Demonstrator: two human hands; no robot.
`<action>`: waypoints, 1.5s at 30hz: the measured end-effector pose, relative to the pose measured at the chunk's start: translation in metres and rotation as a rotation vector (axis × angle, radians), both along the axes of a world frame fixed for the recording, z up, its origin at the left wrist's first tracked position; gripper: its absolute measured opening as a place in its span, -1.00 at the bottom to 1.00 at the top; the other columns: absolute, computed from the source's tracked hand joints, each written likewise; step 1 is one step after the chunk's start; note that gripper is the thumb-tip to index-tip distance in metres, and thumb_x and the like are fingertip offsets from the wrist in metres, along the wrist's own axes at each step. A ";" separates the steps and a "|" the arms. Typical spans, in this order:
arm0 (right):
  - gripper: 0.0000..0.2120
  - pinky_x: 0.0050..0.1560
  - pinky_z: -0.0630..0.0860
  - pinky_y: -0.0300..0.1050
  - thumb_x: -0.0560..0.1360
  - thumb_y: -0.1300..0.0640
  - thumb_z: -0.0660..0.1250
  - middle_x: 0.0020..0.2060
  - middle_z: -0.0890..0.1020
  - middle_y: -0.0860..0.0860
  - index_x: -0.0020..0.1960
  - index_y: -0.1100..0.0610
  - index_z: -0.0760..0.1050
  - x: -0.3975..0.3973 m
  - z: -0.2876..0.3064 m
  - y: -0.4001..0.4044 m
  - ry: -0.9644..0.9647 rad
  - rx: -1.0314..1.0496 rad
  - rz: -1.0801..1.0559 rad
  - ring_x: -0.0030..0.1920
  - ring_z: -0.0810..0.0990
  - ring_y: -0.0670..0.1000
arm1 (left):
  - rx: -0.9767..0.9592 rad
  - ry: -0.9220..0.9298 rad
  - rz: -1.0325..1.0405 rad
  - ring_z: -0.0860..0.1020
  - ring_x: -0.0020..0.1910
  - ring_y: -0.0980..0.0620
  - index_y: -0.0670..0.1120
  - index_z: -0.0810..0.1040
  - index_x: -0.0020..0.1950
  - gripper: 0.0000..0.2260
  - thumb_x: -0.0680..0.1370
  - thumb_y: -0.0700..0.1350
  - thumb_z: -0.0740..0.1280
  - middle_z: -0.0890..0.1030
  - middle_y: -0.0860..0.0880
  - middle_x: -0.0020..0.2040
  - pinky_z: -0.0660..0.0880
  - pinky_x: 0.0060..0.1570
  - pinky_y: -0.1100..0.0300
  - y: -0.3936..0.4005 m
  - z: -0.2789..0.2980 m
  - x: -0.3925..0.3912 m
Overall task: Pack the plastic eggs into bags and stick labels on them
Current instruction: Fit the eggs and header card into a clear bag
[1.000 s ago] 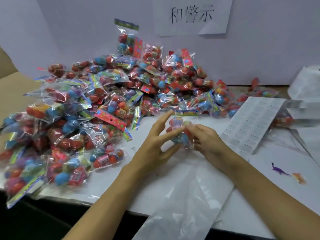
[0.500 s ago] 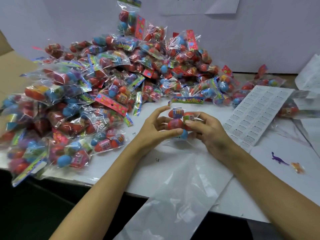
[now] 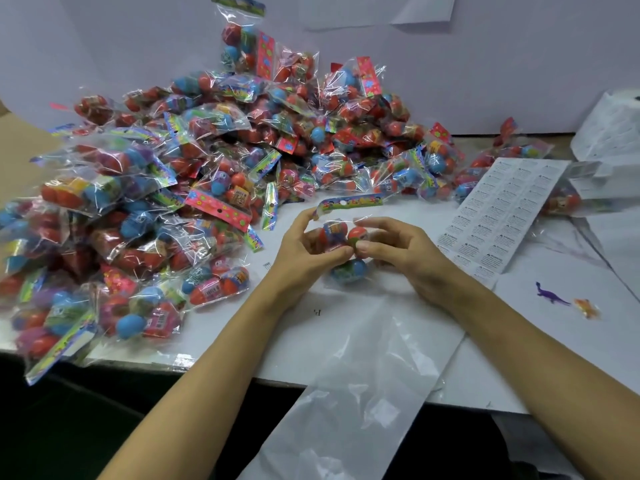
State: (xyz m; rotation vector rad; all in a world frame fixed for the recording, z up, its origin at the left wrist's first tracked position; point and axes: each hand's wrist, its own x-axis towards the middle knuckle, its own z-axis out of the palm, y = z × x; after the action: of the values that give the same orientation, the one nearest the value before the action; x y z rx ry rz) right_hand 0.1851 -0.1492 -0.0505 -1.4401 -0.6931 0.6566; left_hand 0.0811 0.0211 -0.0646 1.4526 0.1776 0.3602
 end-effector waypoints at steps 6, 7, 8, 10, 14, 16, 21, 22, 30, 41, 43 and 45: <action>-0.41 0.15 0.61 -0.10 0.30 0.06 0.64 0.06 0.72 0.04 0.28 -0.04 0.53 -0.006 -0.001 0.001 -0.138 -0.080 0.101 0.11 0.69 0.05 | -0.034 -0.044 0.056 0.70 -0.08 -0.09 0.01 0.52 0.19 -0.54 0.39 -0.31 0.53 0.73 -0.06 -0.07 0.65 -0.07 0.03 -0.002 -0.001 0.000; -0.43 0.15 0.62 -0.11 0.29 0.07 0.63 0.07 0.72 0.04 0.26 -0.02 0.53 -0.007 -0.001 0.001 -0.140 -0.070 0.105 0.11 0.69 0.02 | -0.056 -0.049 0.047 0.70 -0.08 -0.10 0.01 0.53 0.19 -0.55 0.39 -0.29 0.54 0.72 -0.08 -0.07 0.64 -0.07 0.04 -0.002 0.000 0.000; -0.45 0.17 0.62 -0.07 0.28 0.09 0.62 0.07 0.72 0.07 0.24 0.00 0.54 -0.007 -0.001 0.001 -0.134 -0.050 0.094 0.11 0.69 0.03 | -0.089 -0.052 0.037 0.70 -0.08 -0.10 0.00 0.54 0.20 -0.55 0.39 -0.27 0.55 0.72 -0.09 -0.06 0.64 -0.08 0.04 -0.002 0.001 0.000; -0.46 0.26 0.57 0.09 0.27 0.11 0.60 0.07 0.70 0.20 0.22 0.02 0.56 -0.006 -0.002 0.001 -0.107 -0.004 0.051 0.15 0.68 0.16 | -0.193 -0.042 0.017 0.70 -0.07 -0.12 -0.05 0.52 0.25 -0.52 0.38 -0.21 0.57 0.72 -0.12 -0.01 0.63 -0.09 0.05 -0.001 0.002 0.001; -0.42 0.03 0.64 0.01 0.31 0.14 0.63 0.03 0.74 0.14 0.28 0.01 0.53 -0.001 -0.002 0.000 -0.025 0.038 -0.012 0.06 0.71 0.11 | -0.217 0.003 -0.034 0.70 0.03 -0.12 -0.05 0.48 0.32 -0.47 0.38 -0.26 0.51 0.72 -0.15 0.09 0.62 -0.02 -0.04 0.000 0.001 0.003; -0.42 -0.13 0.61 -0.14 0.31 0.11 0.63 0.02 0.74 0.11 0.29 0.00 0.53 -0.002 -0.001 -0.001 -0.006 0.047 -0.028 -0.02 0.72 0.04 | -0.164 0.022 -0.065 0.68 0.07 -0.15 0.02 0.45 0.37 -0.42 0.39 -0.31 0.47 0.70 -0.21 0.11 0.62 0.06 -0.11 0.001 -0.001 0.001; -0.43 -0.09 0.61 -0.12 0.32 0.13 0.63 0.03 0.73 0.14 0.28 0.00 0.54 -0.001 -0.001 0.000 0.004 0.058 -0.059 -0.02 0.71 0.03 | -0.057 0.018 -0.081 0.69 0.06 -0.13 0.06 0.37 0.46 -0.27 0.38 -0.30 0.55 0.70 -0.19 0.11 0.62 0.09 -0.16 0.003 -0.002 -0.002; -0.42 -0.05 0.63 -0.11 0.32 0.14 0.63 0.03 0.73 0.14 0.29 0.01 0.54 -0.001 -0.001 0.000 0.009 0.059 -0.052 -0.01 0.71 0.05 | -0.062 0.004 -0.077 0.70 0.04 -0.15 0.04 0.38 0.45 -0.28 0.37 -0.33 0.54 0.71 -0.20 0.08 0.65 0.07 -0.16 0.002 -0.002 -0.001; -0.38 0.01 0.63 -0.12 0.30 0.18 0.59 0.05 0.73 0.14 0.32 0.06 0.52 0.001 -0.002 0.000 -0.006 0.062 -0.017 0.04 0.72 0.09 | -0.055 -0.018 -0.057 0.69 0.04 -0.22 0.09 0.50 0.35 -0.37 0.35 -0.29 0.57 0.70 -0.23 0.05 0.64 0.10 -0.18 0.004 -0.001 0.001; -0.51 0.07 0.62 -0.14 0.34 -0.01 0.56 0.02 0.74 0.04 0.25 -0.02 0.58 0.001 -0.003 0.000 -0.063 -0.004 -0.032 0.07 0.71 0.01 | -0.066 -0.068 0.071 0.68 -0.08 -0.13 -0.09 0.59 0.18 -0.60 0.37 -0.27 0.53 0.69 -0.28 0.01 0.65 0.00 -0.07 0.001 0.003 0.000; -0.63 -0.02 0.59 -0.13 0.37 -0.11 0.50 -0.07 0.74 0.01 0.13 -0.02 0.64 0.000 -0.001 0.002 -0.061 -0.016 -0.068 -0.03 0.71 -0.05 | -0.008 -0.069 0.088 0.66 -0.10 -0.09 0.02 0.61 0.12 -0.60 0.34 -0.27 0.53 0.64 -0.39 0.02 0.65 -0.02 0.01 0.000 0.002 0.000; -0.75 -0.03 0.58 0.00 0.36 -0.09 0.49 -0.14 0.74 0.03 -0.03 0.01 0.69 0.000 -0.002 0.003 -0.036 0.002 -0.092 -0.12 0.69 -0.03 | 0.016 -0.043 0.073 0.65 -0.07 -0.11 0.04 0.61 0.12 -0.59 0.34 -0.25 0.55 0.60 -0.44 0.07 0.64 0.02 -0.03 0.000 0.002 0.000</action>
State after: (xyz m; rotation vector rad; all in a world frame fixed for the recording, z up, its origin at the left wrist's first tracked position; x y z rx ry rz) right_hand 0.1847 -0.1460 -0.0522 -1.4758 -0.6514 0.5592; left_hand 0.0810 0.0210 -0.0626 1.4554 0.1940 0.4525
